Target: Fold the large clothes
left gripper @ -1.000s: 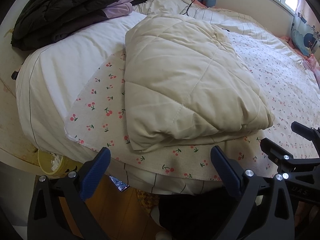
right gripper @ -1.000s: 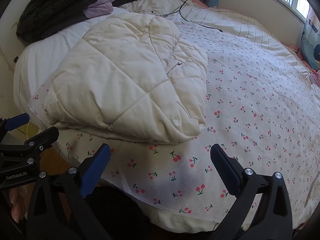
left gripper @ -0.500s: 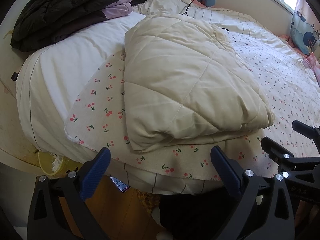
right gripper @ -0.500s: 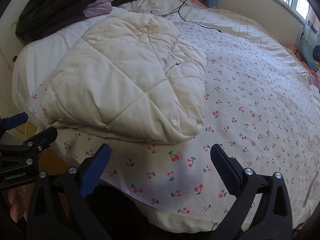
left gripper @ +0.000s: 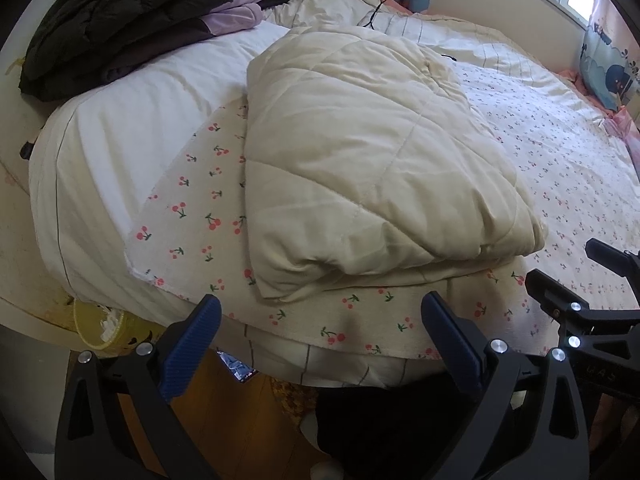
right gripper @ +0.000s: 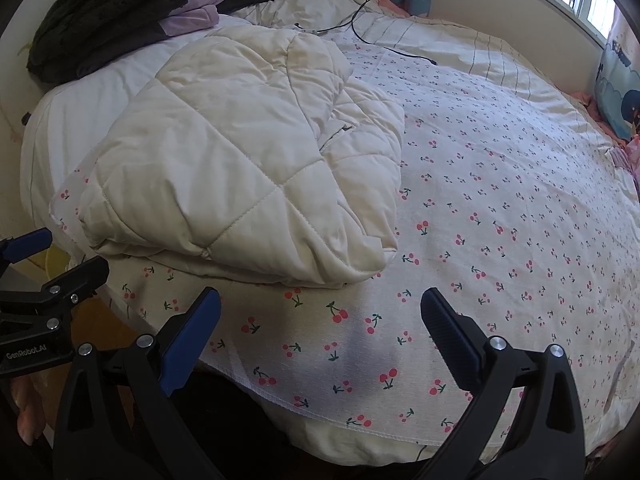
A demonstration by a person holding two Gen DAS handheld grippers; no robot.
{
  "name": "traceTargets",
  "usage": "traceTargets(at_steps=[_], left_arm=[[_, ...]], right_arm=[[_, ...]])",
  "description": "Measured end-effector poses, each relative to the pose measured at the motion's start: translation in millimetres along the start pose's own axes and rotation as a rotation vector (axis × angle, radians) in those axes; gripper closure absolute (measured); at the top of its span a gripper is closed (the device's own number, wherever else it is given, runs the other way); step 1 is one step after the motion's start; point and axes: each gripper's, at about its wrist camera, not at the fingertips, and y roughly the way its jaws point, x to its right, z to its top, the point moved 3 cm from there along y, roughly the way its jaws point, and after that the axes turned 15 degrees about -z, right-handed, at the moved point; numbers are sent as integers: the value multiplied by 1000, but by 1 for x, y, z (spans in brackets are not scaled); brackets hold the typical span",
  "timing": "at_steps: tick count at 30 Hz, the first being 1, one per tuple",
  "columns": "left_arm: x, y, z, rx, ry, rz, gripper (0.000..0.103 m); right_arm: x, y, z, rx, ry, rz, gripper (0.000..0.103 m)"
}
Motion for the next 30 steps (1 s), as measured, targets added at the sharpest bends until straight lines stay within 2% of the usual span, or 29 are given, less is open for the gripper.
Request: traceTargets(at_steps=[8,17,23,26,30], left_arm=[[-1,1,0,-12,-21,-54,7],[0,4,0,-27,-4,2,7],[1,9,1,-74,0,-2,7],[3,9,2,-68,13,15,7],[5,8,2,-69,17,-3,7]], right_arm=[[2,0,1,1,4,1,6],[3,0,1,3,3,-1,6],[3,2,1,1,6,1,6],[5,3,0,-1,8,3,6],[5,4,-1,-3,9,5,6]])
